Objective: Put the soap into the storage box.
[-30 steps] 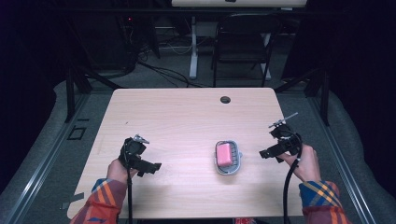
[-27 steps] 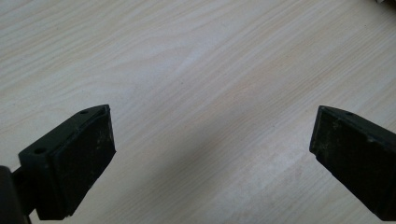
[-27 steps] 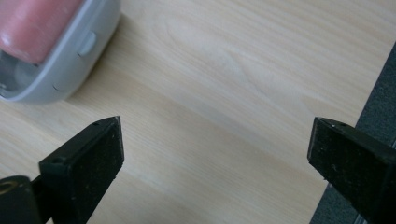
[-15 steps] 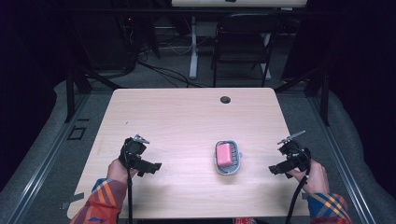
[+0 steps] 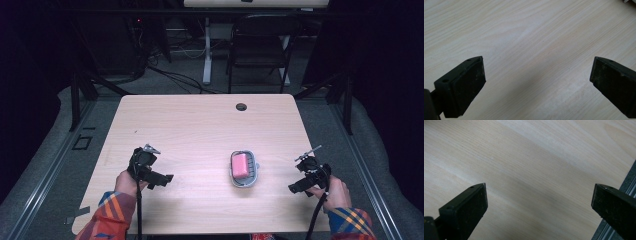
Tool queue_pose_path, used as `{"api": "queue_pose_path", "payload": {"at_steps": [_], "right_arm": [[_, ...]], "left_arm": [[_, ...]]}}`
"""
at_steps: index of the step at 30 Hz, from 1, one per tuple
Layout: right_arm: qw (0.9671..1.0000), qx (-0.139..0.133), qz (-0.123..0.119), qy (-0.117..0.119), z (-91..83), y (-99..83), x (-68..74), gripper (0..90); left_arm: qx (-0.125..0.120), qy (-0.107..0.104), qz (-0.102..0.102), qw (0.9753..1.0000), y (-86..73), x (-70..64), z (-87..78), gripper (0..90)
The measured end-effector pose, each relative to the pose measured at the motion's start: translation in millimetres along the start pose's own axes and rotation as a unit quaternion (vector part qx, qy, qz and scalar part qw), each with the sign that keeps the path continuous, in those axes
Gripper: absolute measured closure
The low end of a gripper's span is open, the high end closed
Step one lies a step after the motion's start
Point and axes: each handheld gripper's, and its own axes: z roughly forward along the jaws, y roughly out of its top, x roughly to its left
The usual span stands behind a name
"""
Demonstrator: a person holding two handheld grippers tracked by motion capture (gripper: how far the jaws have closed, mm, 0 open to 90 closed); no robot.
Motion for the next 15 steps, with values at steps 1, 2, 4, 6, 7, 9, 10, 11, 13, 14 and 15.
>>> {"api": "queue_pose_path", "payload": {"at_steps": [1, 2, 4, 6, 7, 9, 10, 11, 13, 14, 15], "right_arm": [[1.0000, 0.001, 0.000, 0.002, 0.2, -0.1, 0.1, 0.1], [1.0000, 0.002, 0.001, 0.005, 0.3, -0.2, 0.5, 0.0], [1.0000, 0.000, -0.003, 0.004, 1.0, -0.3, 1.2, 0.0], [1.0000, 0.000, -0.001, 0.005, 1.7, 0.4, 1.9, 0.0], [1.0000, 0.001, -0.003, 0.005, 2.1, 0.8, 1.8, 0.0], [0.9998, -0.010, 0.009, 0.014, 5.3, 0.6, 3.1, 0.0], [0.9999, 0.006, -0.004, 0.009, 3.9, 2.0, 1.6, 0.0], [0.9999, 0.006, -0.004, 0.010, 4.2, 2.1, 1.5, 0.0], [0.9999, 0.007, -0.003, 0.010, 4.4, 2.0, 1.4, 0.0], [0.9999, 0.008, -0.004, 0.011, 4.0, 1.7, 1.3, 0.0], [0.9999, -0.005, 0.007, 0.013, 5.0, 0.3, 3.0, 0.0]], "left_arm": [[-0.001, 0.000, 0.000, 1.0000, -0.1, -0.2, -0.1, 0.0], [-0.002, -0.001, 0.001, 1.0000, -0.1, 0.0, -0.1, 0.0], [-0.004, -0.004, 0.002, 1.0000, 0.0, 0.8, 0.0, 0.0], [-0.005, -0.005, 0.002, 1.0000, 0.2, 1.2, 0.1, 0.0], [-0.006, -0.006, 0.001, 1.0000, 0.3, 1.4, 0.1, 0.0], [-0.006, -0.005, 0.002, 1.0000, 0.4, 1.6, 0.0, 0.0], [-0.007, -0.005, 0.002, 1.0000, 0.6, 1.6, -0.1, 0.0], [-0.009, -0.005, 0.000, 1.0000, 0.8, 1.4, 0.1, 0.0], [-0.007, -0.007, 0.002, 1.0000, 1.3, 1.0, -0.1, 0.0], [-0.007, -0.006, 0.003, 1.0000, 1.5, 0.2, -0.1, 0.0], [-0.008, -0.005, 0.004, 0.9999, 1.5, -0.6, -0.3, 0.0]]}}
